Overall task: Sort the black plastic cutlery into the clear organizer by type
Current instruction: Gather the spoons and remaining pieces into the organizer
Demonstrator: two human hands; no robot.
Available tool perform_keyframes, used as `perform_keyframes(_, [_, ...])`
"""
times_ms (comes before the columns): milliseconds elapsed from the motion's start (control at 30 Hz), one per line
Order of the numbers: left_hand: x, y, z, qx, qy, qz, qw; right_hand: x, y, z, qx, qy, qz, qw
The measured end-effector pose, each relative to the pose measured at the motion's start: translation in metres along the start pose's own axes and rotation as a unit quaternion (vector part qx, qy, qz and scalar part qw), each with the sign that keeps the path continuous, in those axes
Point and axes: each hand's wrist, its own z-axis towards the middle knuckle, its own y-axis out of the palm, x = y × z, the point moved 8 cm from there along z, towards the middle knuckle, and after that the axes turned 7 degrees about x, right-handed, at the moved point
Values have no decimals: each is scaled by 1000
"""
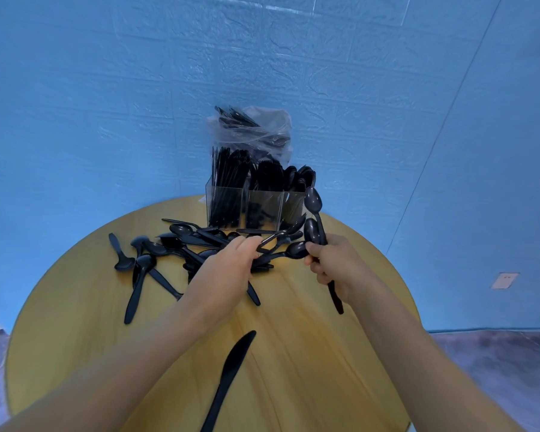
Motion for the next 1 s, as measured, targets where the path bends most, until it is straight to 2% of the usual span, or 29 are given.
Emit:
perform_keyframes(267, [9,11,-8,-45,21,-4,999,1,3,2,29,25,36,999])
perform_keyframes(400, [5,14,-12,-55,29,7,998,4,2,2,30,47,132,990])
perform_keyframes(667, [-4,7,-18,7,4,-24,1000,11,13,-7,57,65,252,964])
perform_keyframes(833, [-14,11,-21,15,-14,-20,1000,8,29,-8,65,60,189,978])
perform_keyframes(1000, [-2,11,-21,39,46,-30,998,4,50,-4,40,68,177,981])
